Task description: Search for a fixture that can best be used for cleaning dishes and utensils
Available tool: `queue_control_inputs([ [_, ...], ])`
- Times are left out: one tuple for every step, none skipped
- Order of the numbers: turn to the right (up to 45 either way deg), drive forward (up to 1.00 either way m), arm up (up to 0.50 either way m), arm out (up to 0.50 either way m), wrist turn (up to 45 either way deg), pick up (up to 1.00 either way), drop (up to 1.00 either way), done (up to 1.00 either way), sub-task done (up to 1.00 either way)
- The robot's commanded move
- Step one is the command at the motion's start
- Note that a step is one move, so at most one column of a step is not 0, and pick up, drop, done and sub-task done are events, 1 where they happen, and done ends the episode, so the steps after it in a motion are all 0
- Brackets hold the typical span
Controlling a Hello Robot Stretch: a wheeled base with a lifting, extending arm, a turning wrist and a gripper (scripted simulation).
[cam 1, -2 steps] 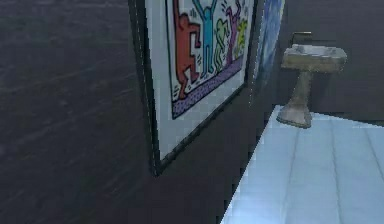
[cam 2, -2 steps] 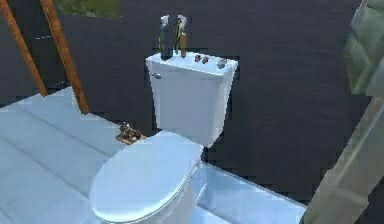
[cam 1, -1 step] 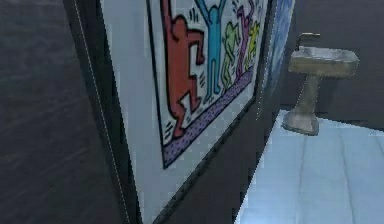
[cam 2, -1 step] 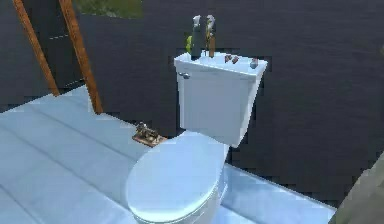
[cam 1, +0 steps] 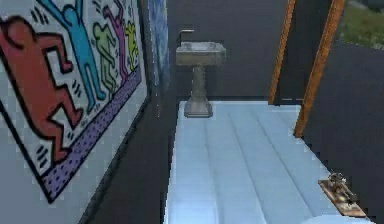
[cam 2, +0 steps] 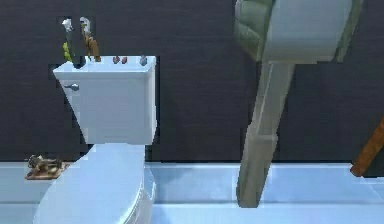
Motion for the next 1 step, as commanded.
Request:
queue_control_inputs([
  [0.0, 1.0, 0.0, 0.0, 0.0, 0.0, 0.0, 0.0, 0.0],
])
